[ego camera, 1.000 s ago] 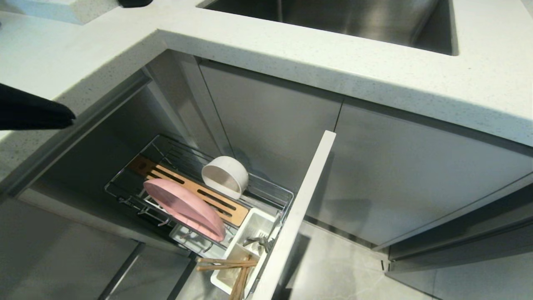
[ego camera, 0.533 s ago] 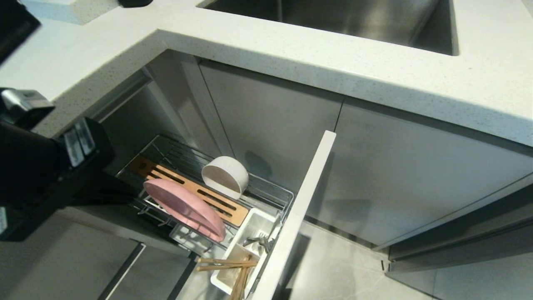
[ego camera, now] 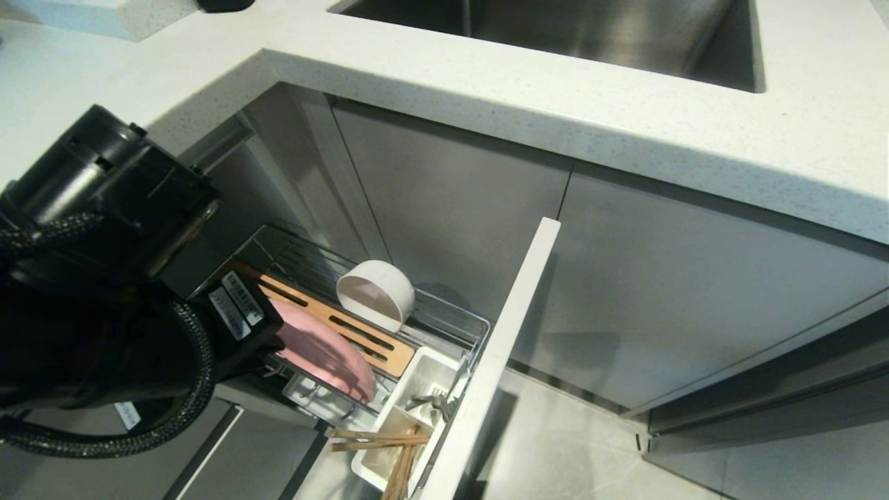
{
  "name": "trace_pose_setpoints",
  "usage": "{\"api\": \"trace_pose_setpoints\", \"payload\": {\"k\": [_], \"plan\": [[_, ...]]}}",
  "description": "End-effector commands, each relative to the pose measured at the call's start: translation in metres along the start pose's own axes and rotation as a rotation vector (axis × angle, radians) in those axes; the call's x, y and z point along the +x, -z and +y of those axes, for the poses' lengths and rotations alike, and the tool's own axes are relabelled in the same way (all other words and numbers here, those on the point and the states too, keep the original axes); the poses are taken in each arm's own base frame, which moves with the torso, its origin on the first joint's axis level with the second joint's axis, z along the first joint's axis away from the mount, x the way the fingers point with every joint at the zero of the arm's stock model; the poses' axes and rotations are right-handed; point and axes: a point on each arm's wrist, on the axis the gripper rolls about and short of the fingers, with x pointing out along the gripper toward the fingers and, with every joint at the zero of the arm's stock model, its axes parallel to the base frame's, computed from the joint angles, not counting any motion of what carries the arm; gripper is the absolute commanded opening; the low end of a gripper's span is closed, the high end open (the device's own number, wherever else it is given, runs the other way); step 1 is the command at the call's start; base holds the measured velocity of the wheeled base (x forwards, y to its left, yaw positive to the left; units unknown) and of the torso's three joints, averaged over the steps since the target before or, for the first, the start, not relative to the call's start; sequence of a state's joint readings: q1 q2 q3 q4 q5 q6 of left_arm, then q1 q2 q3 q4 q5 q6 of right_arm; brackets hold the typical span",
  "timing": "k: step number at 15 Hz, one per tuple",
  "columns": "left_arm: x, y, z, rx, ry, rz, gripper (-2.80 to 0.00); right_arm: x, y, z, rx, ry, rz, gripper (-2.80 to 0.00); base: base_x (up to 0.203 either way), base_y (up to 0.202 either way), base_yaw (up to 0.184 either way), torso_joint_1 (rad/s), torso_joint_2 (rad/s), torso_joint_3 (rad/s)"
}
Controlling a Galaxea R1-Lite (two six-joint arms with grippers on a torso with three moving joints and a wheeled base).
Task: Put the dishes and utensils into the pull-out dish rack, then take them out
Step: Take the plate out of the cupboard
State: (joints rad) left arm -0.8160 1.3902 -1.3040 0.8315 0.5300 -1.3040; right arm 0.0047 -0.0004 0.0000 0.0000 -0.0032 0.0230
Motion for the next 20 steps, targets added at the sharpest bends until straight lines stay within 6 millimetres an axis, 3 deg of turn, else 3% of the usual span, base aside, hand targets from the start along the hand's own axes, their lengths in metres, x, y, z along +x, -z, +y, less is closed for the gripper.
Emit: {"api": "trace_pose_setpoints", "payload": {"k": [1,6,13,20], "plan": [[-0.002,-0.001,0.000,-0.012,0.008,-0.006,0.00,0.000,0.000,0.000,0.000,-0.001,0.002,-2.80,0.000,0.000,0.000,0.000,0.00,0.000],[0.002,0.000,-0.005,-0.007,0.017,-0.019,0.00,0.000,0.000,0.000,0.000,0.000,0.002,-2.80,0.000,0.000,0.000,0.000,0.00,0.000],[0.043,0.003,-0.019,-0.026,-0.062,-0.056,0.00,0.000,0.000,0.000,0.000,0.000,0.002,-2.80,0.000,0.000,0.000,0.000,0.00,0.000],[0.083,0.003,-0.020,-0.060,-0.133,-0.087,0.00,0.000,0.000,0.000,0.000,0.000,0.001,-2.80,0.000,0.000,0.000,0.000,0.00,0.000]]}}
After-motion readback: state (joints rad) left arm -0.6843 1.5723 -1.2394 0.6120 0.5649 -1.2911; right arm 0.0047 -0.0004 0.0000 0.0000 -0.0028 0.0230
